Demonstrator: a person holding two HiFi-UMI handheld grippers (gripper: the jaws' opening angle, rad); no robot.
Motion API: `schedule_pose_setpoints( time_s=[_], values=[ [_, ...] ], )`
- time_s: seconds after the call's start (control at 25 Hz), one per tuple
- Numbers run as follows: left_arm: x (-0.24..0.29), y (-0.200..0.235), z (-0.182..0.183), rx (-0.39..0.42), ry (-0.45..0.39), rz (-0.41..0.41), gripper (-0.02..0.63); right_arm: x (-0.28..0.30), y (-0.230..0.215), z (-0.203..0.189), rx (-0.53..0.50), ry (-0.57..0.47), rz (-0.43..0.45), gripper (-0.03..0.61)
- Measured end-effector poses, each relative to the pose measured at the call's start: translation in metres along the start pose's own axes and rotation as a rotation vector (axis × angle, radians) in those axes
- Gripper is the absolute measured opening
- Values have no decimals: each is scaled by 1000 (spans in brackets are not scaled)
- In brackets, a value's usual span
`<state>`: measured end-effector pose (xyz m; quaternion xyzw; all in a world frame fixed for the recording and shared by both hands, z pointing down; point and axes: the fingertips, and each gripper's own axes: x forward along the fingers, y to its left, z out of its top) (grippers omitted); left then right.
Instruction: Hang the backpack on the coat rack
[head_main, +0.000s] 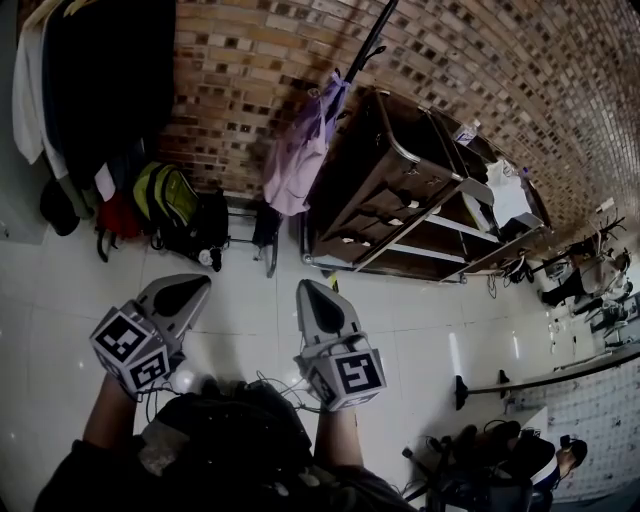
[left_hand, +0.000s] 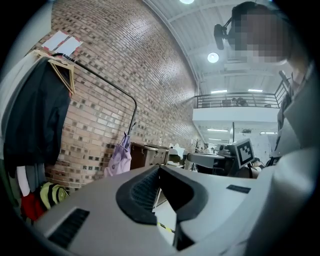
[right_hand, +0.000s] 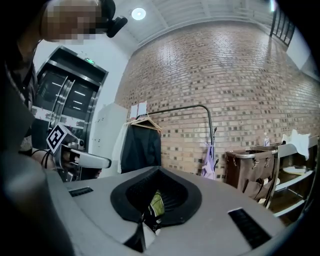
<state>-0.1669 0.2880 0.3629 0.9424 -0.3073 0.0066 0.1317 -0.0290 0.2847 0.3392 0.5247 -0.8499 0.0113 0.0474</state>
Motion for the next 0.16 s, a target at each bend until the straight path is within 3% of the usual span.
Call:
schedule_pose_setpoints(
  time_s=[0.16],
  values=[
    [12, -6, -17, 17, -11, 5, 14, -4, -12, -8, -8, -27, 9, 0]
  ],
)
